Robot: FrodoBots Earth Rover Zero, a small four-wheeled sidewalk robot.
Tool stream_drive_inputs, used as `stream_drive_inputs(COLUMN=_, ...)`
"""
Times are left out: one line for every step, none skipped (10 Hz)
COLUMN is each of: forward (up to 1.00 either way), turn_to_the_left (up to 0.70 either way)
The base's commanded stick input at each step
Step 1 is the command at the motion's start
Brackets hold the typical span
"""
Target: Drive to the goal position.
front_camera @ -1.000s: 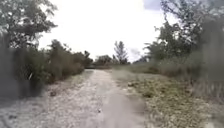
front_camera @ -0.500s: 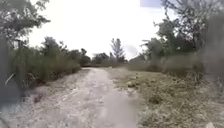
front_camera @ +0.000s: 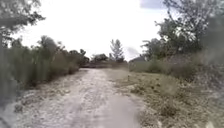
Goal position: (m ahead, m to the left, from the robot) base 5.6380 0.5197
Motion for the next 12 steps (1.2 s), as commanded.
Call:
stream_drive_inputs(forward=0.7, turn_to_the_left=0.0)
stream_drive_inputs(forward=0.7, turn_to_the_left=0.0)
stream_drive_inputs(forward=0.7, turn_to_the_left=0.0)
stream_drive_inputs(forward=0.7, turn_to_the_left=0.0)
stream_drive_inputs(forward=0.7, turn_to_the_left=0.0)
stream_drive_inputs(forward=0.7, turn_to_the_left=0.0)
stream_drive_inputs(forward=0.7, turn_to_the_left=0.0)
stream_drive_inputs(forward=0.7, turn_to_the_left=0.0)
stream_drive_inputs(forward=0.7, turn_to_the_left=0.0)
stream_drive_inputs(forward=0.7, turn_to_the_left=0.0)
stream_drive_inputs(forward=0.7, turn_to_the_left=0.0)
stream_drive_inputs(forward=0.7, turn_to_the_left=0.0)
